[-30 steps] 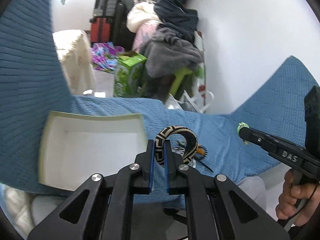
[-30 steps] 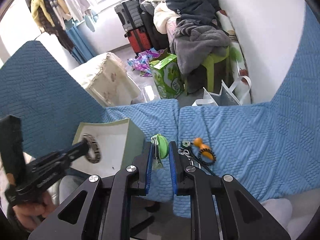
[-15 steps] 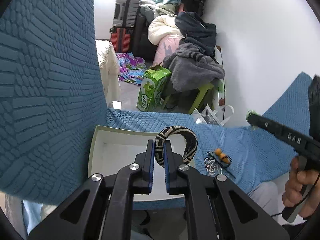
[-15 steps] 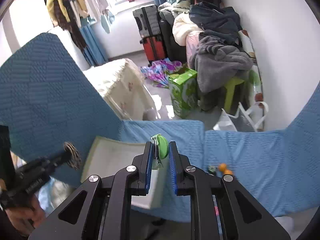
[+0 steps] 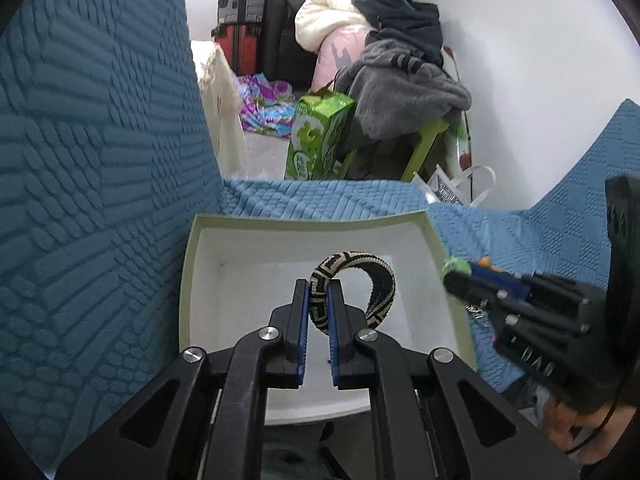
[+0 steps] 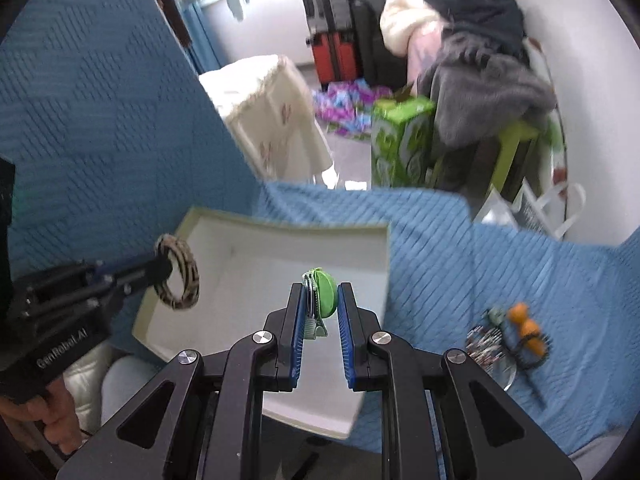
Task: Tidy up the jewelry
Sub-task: 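Carry the bangle into the white box and open the left tool, then return the left tool to the jewelry and grasp the pink hair clip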
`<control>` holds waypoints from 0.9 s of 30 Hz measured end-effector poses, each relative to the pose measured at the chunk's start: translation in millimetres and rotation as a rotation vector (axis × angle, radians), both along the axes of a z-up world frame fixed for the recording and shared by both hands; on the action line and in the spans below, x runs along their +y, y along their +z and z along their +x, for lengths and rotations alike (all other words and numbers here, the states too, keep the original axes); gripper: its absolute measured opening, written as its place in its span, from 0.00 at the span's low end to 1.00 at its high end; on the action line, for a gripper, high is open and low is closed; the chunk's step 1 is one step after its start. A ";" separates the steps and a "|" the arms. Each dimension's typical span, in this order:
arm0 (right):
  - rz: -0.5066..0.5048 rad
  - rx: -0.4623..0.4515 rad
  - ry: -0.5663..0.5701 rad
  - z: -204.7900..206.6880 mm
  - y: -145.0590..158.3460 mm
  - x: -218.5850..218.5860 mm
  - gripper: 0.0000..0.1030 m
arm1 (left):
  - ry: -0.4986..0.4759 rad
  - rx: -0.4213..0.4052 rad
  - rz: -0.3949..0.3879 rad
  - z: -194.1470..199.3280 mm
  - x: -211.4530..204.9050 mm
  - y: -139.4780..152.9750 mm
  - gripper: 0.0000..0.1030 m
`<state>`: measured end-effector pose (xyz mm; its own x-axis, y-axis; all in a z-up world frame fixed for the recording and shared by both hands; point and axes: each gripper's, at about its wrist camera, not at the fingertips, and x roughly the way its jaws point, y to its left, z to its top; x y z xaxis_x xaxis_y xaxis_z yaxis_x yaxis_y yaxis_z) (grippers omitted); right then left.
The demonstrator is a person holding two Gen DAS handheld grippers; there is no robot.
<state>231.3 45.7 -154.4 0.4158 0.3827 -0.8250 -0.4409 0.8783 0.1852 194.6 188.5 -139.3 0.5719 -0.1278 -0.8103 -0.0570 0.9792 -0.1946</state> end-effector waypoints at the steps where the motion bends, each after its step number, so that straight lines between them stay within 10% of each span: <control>1: -0.005 0.011 -0.005 -0.4 -7.5 2.5 0.14 | 0.002 0.009 -0.004 1.7 2.4 -4.7 0.08; 14: -0.023 0.029 0.010 -5.0 -32.3 11.8 0.14 | -0.003 0.051 -0.020 4.4 4.0 -21.4 0.10; 19: -0.002 -0.009 0.037 -8.6 -9.5 9.0 0.24 | 0.029 0.003 -0.017 -3.9 2.8 3.5 0.46; 27: 0.048 -0.090 0.056 -15.4 47.5 -12.2 0.27 | 0.044 -0.085 0.005 -23.1 -10.0 61.0 0.47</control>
